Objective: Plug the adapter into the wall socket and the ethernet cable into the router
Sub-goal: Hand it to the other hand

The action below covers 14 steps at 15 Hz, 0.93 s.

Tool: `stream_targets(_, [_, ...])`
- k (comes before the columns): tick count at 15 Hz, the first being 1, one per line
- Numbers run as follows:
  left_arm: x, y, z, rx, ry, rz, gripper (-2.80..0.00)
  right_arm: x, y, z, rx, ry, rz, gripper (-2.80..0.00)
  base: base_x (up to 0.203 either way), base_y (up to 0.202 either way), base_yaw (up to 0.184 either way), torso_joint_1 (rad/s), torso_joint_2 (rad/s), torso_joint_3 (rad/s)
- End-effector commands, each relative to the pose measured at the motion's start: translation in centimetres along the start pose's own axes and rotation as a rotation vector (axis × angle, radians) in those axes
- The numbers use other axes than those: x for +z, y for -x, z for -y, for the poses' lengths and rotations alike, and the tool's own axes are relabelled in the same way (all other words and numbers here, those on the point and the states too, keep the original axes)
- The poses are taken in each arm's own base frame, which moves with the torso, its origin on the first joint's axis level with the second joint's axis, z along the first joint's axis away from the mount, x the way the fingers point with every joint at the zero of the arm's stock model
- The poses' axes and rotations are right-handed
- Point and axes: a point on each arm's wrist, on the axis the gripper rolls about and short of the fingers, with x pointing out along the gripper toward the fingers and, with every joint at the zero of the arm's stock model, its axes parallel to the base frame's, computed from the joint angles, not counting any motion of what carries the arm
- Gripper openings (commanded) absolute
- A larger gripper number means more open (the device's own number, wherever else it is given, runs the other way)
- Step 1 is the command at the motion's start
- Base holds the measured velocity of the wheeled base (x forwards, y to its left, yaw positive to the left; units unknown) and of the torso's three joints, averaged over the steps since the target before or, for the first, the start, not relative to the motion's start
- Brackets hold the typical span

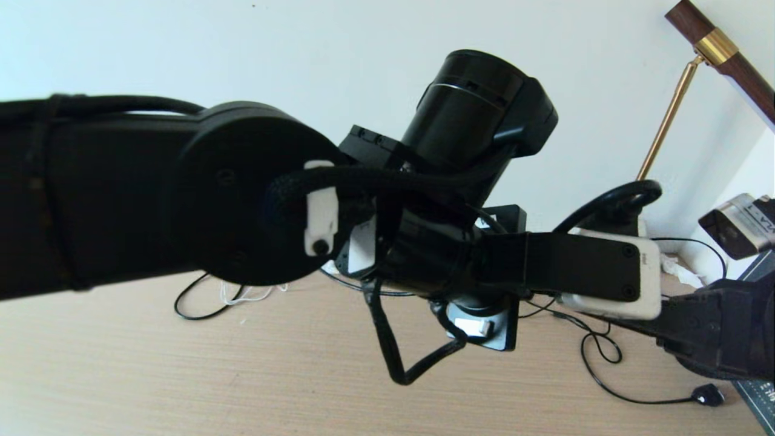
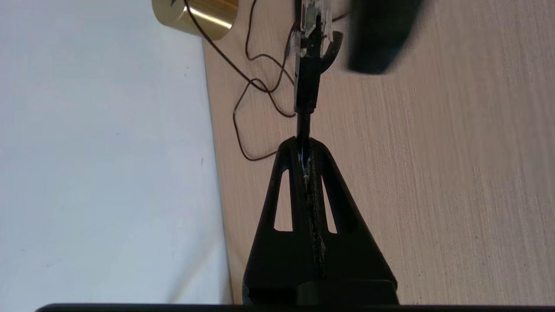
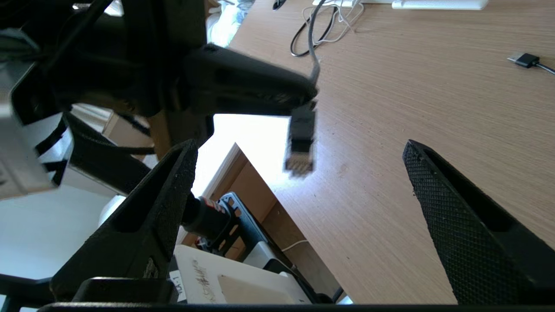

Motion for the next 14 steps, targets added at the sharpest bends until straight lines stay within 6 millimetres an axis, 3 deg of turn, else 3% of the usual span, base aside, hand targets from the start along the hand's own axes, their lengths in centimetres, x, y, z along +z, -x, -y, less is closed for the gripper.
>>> stream_targets(1, [-0.13, -0.16, 0.02, -0.004, -0.004, -0.005, -2.8, -0.05, -0.12, -0.28, 0.013, 0.003, -0.004, 0.0, 0.0, 0.0, 0.0, 0.0, 0.0, 0.0])
stream_targets(5, [-0.09, -0.14, -0.04, -0.001, -0.004, -0.001, -2.8, 0.27, -0.21, -0.35, 0.008, 0.001, 0.008, 0.0, 0.0, 0.0, 0.0, 0.0, 0.0, 0.0])
stream_targets(6, [-0.09, -0.14, -0.05, 0.001, -0.004, 0.0, -2.8, 0.31, -0.24, -0.31, -0.006, 0.0, 0.017, -2.8, 0.0, 0.0, 0.0, 0.0, 0.0, 0.0])
stream_targets(14, [-0.09, -0.6, 0.06, -0.003, -0.005, 0.001, -2.8, 0.26, -0.16, -0.37, -0.011, -0.02, 0.023, -2.8, 0.0, 0.0, 0.0, 0.0, 0.0, 0.0])
